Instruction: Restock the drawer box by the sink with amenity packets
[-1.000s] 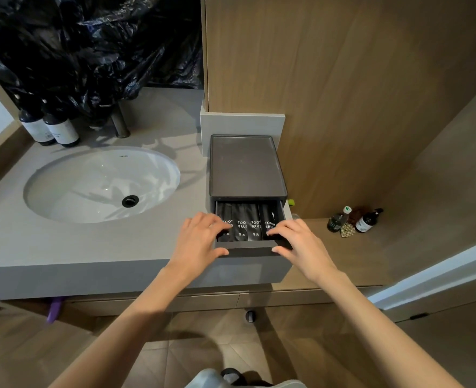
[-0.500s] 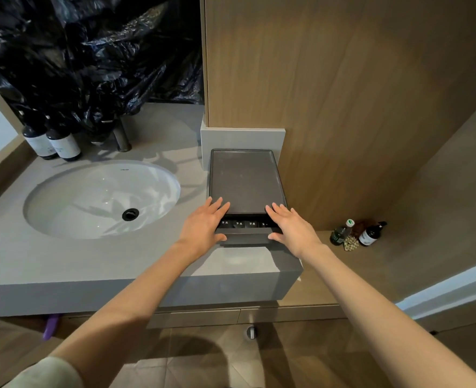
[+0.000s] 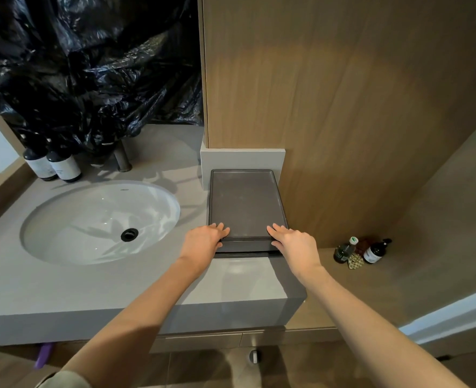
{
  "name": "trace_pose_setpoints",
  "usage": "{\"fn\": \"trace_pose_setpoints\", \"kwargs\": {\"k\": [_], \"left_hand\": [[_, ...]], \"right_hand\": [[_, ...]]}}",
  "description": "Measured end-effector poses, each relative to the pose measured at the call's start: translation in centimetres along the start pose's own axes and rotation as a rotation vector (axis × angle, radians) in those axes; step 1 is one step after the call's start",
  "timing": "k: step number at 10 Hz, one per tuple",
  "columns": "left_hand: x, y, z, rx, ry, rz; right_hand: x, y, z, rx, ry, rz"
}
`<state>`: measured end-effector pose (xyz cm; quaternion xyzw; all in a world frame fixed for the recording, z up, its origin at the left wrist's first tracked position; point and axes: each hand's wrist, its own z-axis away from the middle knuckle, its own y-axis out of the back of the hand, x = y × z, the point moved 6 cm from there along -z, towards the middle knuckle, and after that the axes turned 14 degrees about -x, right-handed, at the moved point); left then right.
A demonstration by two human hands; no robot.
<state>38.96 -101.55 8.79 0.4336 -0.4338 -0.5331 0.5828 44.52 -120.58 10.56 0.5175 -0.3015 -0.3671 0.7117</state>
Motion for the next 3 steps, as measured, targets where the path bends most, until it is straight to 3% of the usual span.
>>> {"fn": "trace_pose_setpoints", "kwargs": {"k": [2,3], "left_hand": [[1.2,0.4,0.5,0.104,-0.033,-0.067],[1.5,-0.7,3.1,0.134,-0.019,-0.019]], "right_hand": [[-0.4,-0.1,0.5,-0.03,0.004,-0.01],[-1.2,-0.2,1.7,-0.102,0.114,-0.265]]}}
